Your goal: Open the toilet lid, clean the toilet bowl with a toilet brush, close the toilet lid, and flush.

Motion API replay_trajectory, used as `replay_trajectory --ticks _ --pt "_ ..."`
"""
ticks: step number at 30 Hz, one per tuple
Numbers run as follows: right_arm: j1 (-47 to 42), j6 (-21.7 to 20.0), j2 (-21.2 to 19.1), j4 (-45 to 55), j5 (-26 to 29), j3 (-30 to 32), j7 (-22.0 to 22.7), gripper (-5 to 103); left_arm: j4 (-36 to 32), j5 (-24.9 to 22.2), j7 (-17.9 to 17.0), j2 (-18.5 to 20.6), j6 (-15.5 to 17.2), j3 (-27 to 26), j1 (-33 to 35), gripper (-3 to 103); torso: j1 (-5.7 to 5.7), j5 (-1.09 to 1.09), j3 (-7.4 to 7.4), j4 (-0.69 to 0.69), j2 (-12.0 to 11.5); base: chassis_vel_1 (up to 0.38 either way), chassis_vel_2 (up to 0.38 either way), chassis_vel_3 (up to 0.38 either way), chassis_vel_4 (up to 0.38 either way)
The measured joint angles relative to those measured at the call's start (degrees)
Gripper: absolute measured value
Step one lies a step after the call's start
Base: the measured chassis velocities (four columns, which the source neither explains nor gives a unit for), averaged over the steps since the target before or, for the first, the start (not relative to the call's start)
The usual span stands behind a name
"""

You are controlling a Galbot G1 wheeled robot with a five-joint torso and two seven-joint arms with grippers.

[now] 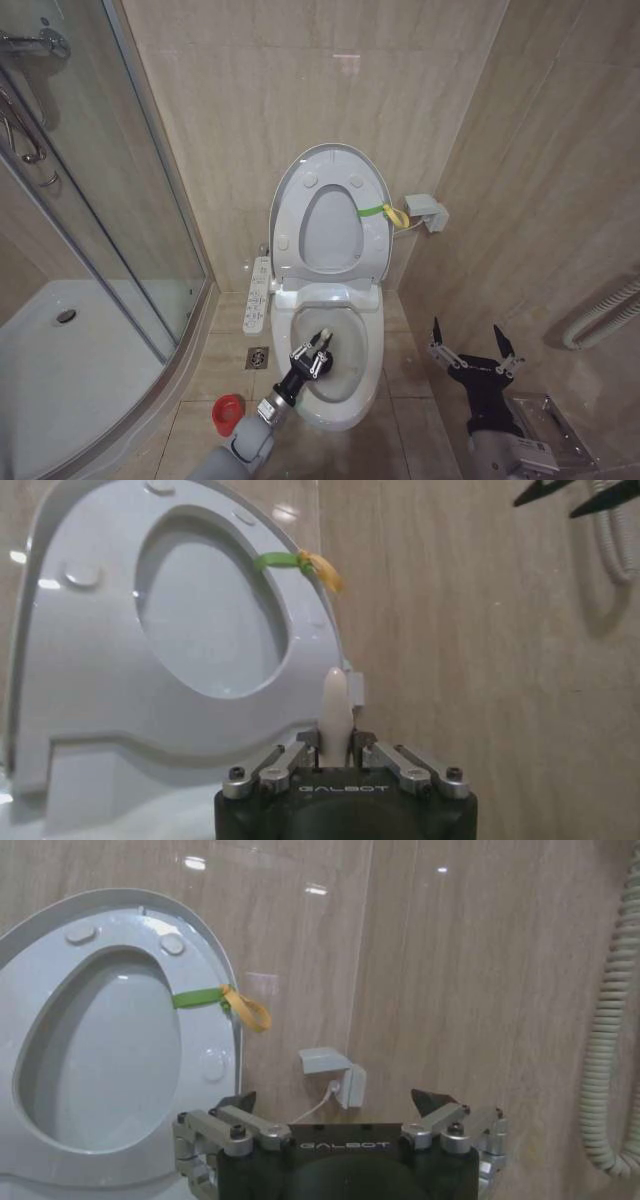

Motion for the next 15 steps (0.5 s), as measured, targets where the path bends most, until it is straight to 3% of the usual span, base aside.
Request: replay_trajectory --ticks 9,15 --pt "0.0 0.0 0.0 0.0 0.0 0.0 0.0 100 1.8 1.5 0.1 -0.6 0.0 2.2 0.7 20 0.00 0.01 0.00 0.02 0.0 0.000 0.000 0.000 0.000" --pt "0.0 0.0 0.0 0.0 0.0 0.0 0.0 100 4.5 1.5 0.0 -3.1 0.0 3.4 -4.2 20 0.00 0.00 0.01 0.00 0.0 0.000 0.000 0.000 0.000"
